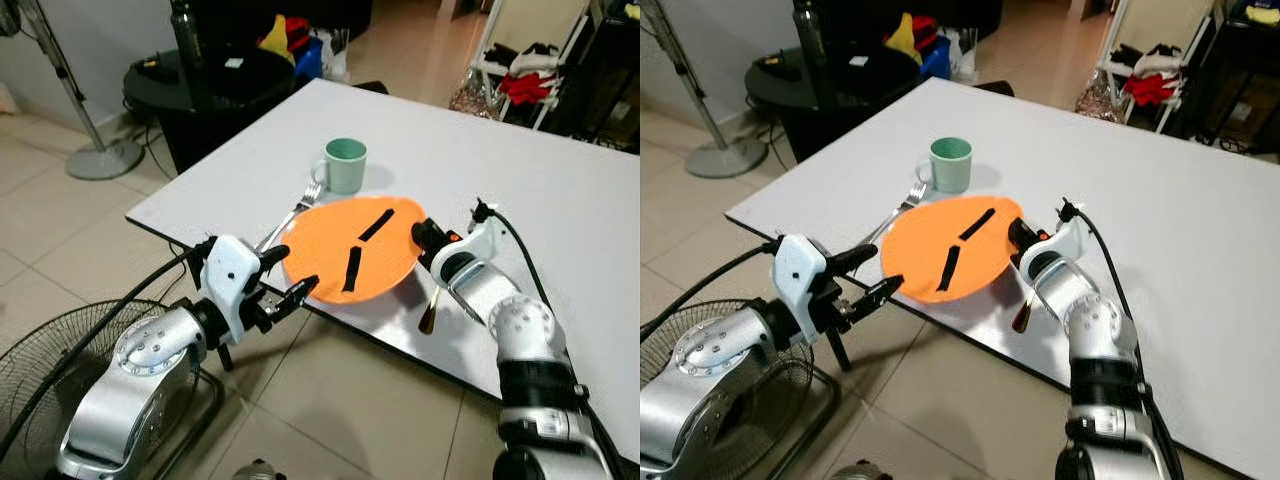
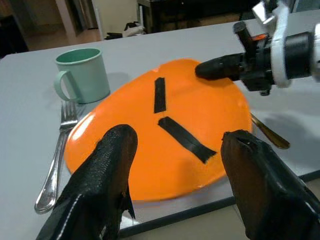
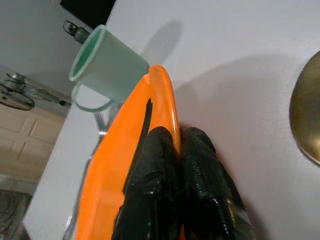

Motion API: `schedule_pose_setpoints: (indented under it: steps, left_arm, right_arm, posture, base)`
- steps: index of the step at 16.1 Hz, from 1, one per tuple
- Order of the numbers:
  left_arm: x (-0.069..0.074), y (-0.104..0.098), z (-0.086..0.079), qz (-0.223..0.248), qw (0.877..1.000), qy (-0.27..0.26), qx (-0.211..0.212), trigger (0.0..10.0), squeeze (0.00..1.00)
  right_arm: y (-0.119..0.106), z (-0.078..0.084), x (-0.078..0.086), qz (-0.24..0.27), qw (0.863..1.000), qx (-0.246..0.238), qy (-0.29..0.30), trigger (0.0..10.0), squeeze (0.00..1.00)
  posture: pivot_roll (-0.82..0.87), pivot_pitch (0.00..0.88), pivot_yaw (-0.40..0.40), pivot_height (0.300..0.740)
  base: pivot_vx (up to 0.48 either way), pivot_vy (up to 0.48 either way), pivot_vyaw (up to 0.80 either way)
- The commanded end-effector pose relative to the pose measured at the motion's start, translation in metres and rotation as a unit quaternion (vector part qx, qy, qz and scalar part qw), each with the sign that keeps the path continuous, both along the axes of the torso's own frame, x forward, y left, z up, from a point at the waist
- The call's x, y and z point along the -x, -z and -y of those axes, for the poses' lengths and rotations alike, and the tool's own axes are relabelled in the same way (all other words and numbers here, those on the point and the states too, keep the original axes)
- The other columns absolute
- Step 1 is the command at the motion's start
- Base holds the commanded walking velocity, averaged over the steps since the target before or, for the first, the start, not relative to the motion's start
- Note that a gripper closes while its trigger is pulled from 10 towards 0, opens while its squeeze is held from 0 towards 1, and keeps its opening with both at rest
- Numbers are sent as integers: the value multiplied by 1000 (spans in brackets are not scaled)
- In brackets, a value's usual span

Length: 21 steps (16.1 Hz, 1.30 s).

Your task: Setting the table

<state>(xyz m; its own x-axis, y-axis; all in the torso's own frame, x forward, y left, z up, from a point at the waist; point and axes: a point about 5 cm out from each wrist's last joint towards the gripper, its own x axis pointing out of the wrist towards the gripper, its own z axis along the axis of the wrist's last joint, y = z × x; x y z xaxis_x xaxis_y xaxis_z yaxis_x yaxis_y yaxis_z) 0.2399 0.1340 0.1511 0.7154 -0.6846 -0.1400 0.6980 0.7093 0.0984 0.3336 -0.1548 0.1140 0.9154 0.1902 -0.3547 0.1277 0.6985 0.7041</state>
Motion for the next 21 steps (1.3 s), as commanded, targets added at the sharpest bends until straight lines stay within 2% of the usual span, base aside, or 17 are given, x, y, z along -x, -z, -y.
schedule_pose_setpoints:
  steps: [1, 4, 5, 6, 7, 8, 9, 15, 17, 18, 20, 21]
  left_arm:
    - [2, -3, 2, 4, 1000, 8, -4, 10000, 0]
    - [2, -3, 3, 5, 1000, 11, -4, 10000, 0]
    - [2, -3, 3, 5, 1000, 12, -4, 10000, 0]
    - [2, -3, 3, 5, 1000, 12, -4, 10000, 0]
    - [2, -3, 4, 6, 1000, 12, -4, 10000, 0]
    - [2, -4, 4, 6, 1000, 12, -4, 10000, 0]
    - [1, -4, 4, 7, 1000, 13, -5, 10000, 0]
    - [1, -4, 4, 9, 1000, 13, -5, 10000, 0]
    - [0, -5, 4, 10, 1000, 13, -5, 10000, 0]
    - [0, -5, 4, 10, 1000, 14, -5, 10000, 0]
    - [0, -5, 5, 11, 1000, 15, -5, 10000, 0]
    - [0, -5, 5, 11, 1000, 15, -5, 10000, 0]
  right_arm:
    - [6, 4, -1, -12, 1000, 14, 5, 10000, 0]
    - [15, 7, -2, -25, 999, 19, 12, 10000, 0]
    - [21, 8, -4, -32, 999, 24, 14, 10000, 145]
    - [23, 8, -4, -34, 999, 25, 15, 10000, 145]
    - [28, 9, -5, -40, 999, 29, 15, 10000, 722]
    - [30, 10, -5, -42, 999, 29, 16, 10000, 933]
    - [35, 12, -5, -48, 998, 32, 18, 10000, 1000]
    - [37, 14, -7, -40, 997, 59, 17, 10000, 1000]
    - [25, 20, -11, -9, 995, 100, 8, 10000, 1000]
    - [22, 22, -12, -9, 991, 135, -7, 10000, 1000]
    - [16, 32, -10, -12, 970, 239, -36, 10000, 1000]
    - [14, 35, -9, -10, 964, 262, -38, 10000, 1000]
  posture:
    - [177, 0, 26, 727]
    - [177, 0, 30, 727]
    - [177, 0, 31, 727]
    - [177, 0, 31, 727]
    - [177, 0, 32, 727]
    - [178, 0, 32, 727]
    - [179, 0, 31, 727]
    - [179, 0, 33, 727]
    - [179, 0, 33, 727]
    - [176, 0, 35, 727]
    - [174, 0, 35, 727]
    - [173, 0, 34, 727]
  base:
    - [0, 0, 0]
    - [0, 0, 0]
    - [0, 0, 0]
    - [0, 0, 0]
    - [0, 0, 0]
    - [0, 0, 0]
    - [0, 0, 0]
    - [0, 0, 0]
    - [0, 0, 0]
    - [0, 0, 0]
    - [0, 0, 0]
    - [0, 0, 0]
